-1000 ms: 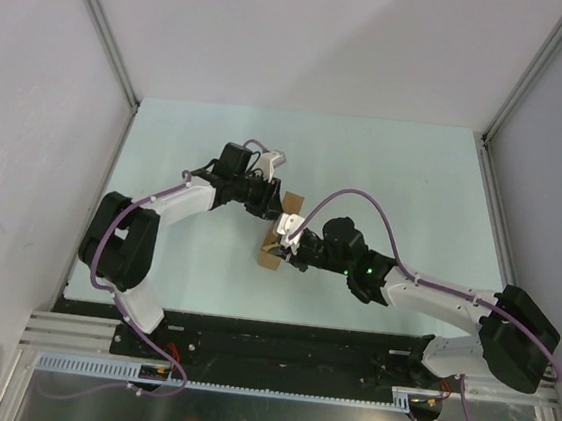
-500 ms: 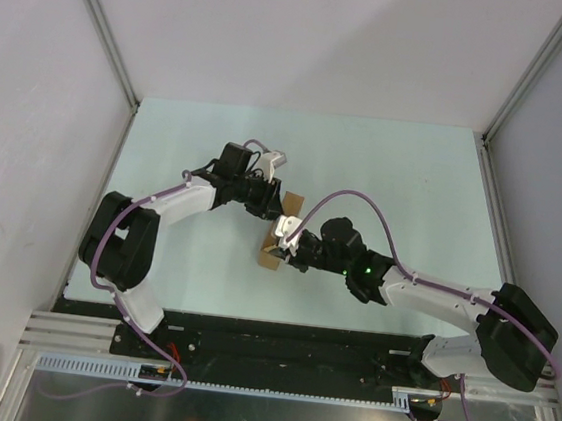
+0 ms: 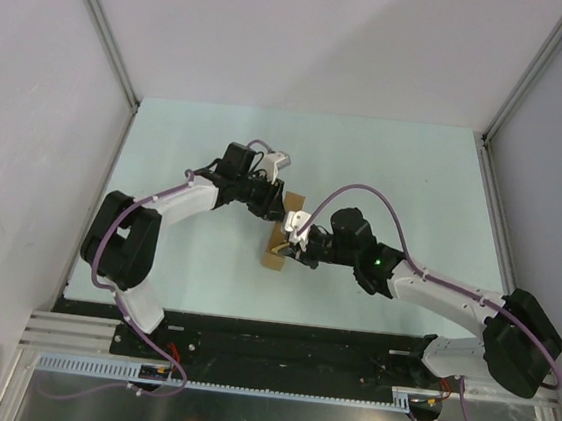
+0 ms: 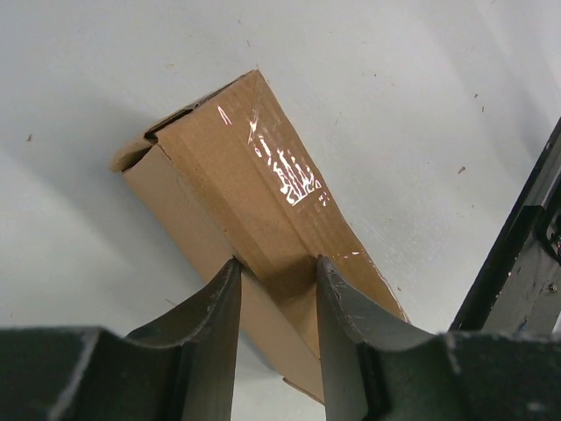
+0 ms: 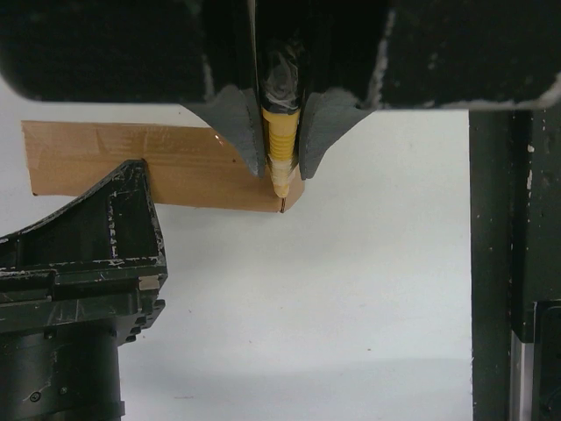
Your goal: Unpack the express box
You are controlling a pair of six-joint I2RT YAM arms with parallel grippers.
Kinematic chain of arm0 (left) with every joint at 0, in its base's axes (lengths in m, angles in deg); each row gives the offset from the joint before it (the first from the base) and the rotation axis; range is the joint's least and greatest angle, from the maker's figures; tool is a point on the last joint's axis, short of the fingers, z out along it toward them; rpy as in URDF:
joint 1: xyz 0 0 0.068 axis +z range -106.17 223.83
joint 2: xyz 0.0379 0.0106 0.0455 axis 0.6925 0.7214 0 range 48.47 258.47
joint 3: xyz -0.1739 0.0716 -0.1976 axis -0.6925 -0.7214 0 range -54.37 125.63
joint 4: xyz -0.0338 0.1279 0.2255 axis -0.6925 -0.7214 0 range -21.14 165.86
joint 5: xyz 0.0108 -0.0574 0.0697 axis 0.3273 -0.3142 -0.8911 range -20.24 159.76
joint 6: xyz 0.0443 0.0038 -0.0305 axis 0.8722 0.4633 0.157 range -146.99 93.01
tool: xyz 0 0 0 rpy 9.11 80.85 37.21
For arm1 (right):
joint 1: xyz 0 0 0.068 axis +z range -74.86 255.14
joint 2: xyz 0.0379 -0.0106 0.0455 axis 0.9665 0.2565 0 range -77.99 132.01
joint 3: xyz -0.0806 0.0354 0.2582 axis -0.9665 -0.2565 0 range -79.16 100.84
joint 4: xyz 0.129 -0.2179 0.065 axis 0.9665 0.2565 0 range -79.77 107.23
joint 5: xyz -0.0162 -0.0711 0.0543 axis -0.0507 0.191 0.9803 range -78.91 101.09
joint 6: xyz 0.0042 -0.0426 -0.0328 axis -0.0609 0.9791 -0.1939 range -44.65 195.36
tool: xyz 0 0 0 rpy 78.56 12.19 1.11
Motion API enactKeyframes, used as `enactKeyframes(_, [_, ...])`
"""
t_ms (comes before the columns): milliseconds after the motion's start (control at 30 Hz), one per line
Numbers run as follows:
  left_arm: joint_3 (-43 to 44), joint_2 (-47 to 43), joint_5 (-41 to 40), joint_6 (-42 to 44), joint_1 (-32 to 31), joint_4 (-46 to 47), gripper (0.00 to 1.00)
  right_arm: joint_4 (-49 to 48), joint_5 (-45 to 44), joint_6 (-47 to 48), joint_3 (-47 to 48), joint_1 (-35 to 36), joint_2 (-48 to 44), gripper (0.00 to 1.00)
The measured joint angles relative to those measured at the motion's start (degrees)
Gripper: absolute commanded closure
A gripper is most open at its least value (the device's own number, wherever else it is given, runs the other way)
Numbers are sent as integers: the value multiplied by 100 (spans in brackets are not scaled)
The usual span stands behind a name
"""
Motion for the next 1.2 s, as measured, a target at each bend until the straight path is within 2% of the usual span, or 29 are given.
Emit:
enactKeyframes(700, [114,138,136,83,-13,-63,94,1117,267,225,260,-317,-280,100])
enactKeyframes(1200, [129,170,177,103,-22,-66,99,1414,345,409,275,-450,-400,100])
